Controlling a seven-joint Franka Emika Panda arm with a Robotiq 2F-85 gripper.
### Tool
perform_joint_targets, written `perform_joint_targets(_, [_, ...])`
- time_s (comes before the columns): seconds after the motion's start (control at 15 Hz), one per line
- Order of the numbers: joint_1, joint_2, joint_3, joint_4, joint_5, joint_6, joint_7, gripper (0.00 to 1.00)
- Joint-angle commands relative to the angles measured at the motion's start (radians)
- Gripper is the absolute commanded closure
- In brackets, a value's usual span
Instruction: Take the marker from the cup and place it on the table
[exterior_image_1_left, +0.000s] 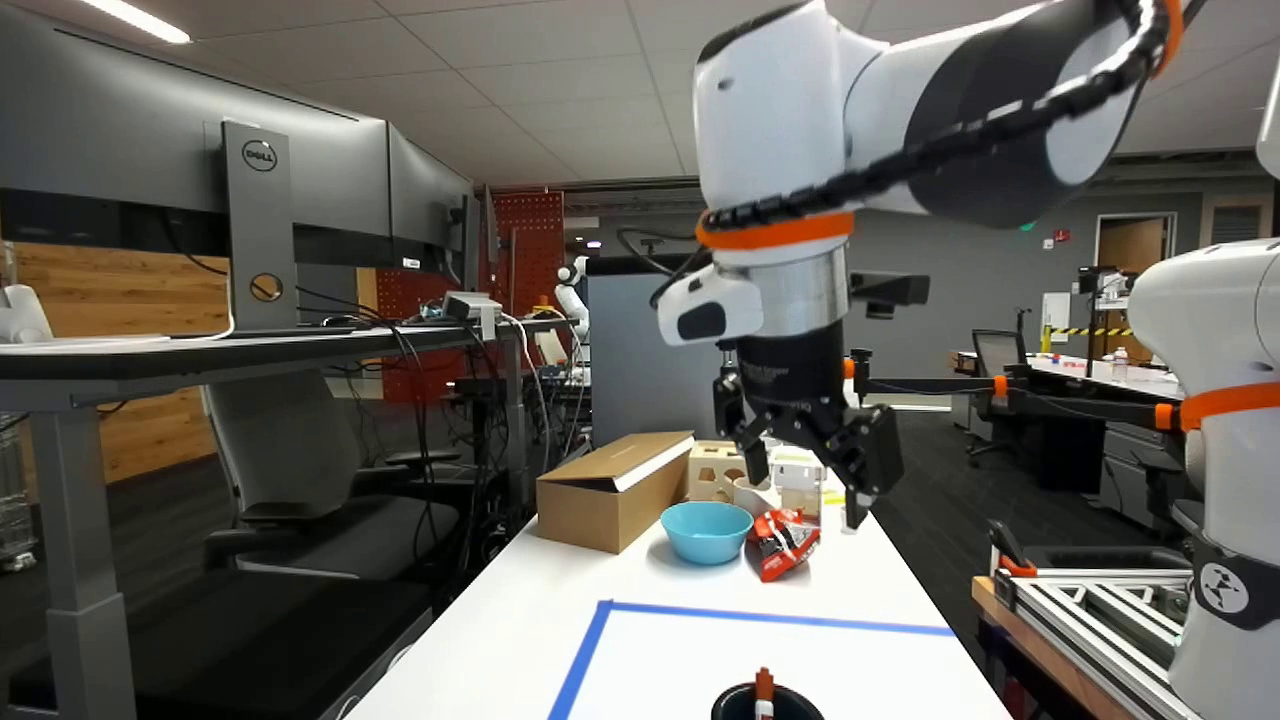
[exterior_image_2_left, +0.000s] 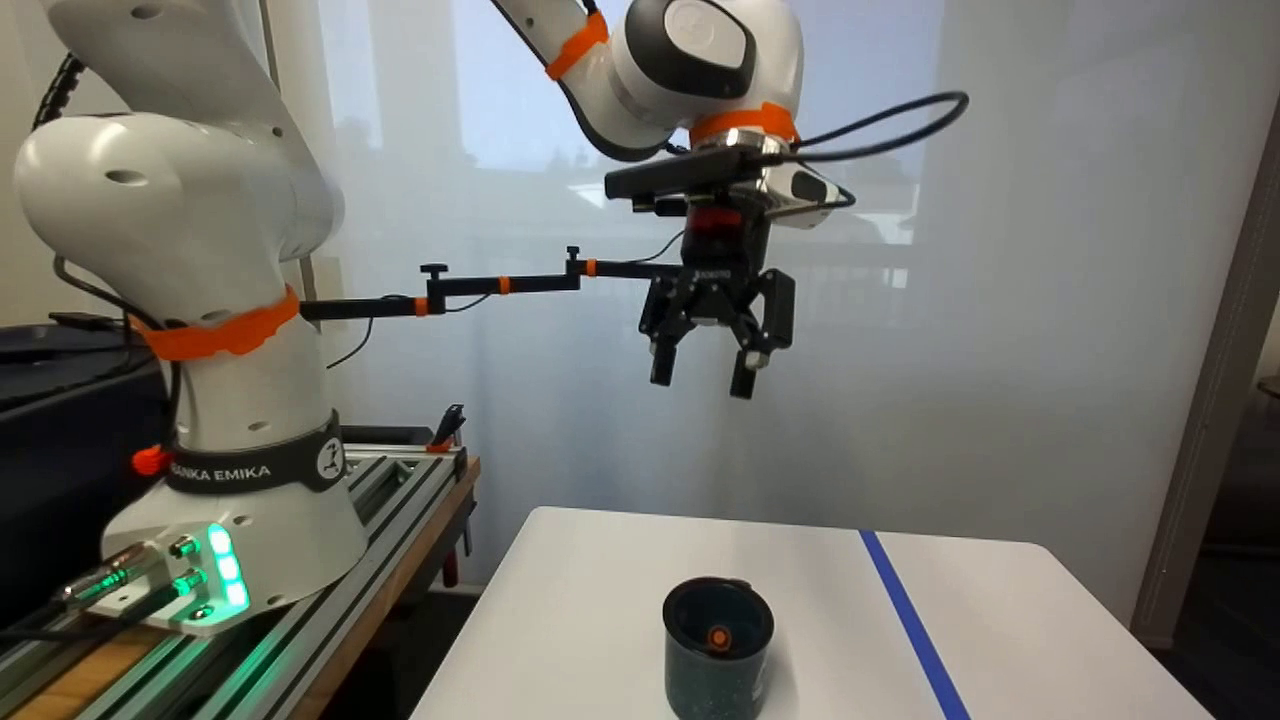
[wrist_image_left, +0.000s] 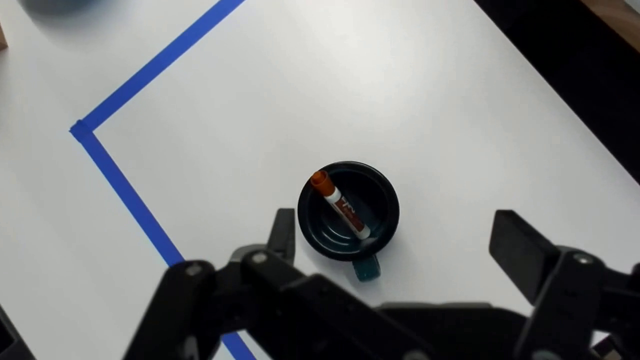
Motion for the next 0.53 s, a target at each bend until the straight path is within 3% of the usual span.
perform_joint_targets(0.0, [-0.033,0.126,-0.013,-0.016,-0.105,0.126,0.016,0.0])
perform_joint_targets(0.07, [-0.045,0.161,-0.018,-0.013,-0.146,0.148,0.036,0.0])
perform_joint_targets(0.13, [-0.03,0.107,-0.01,-0.017,-0.081,0.101,0.008,0.0])
perform_joint_targets(0.47, [-0.048,0.176,-0.016,-0.011,-0.118,0.139,0.021,0.0])
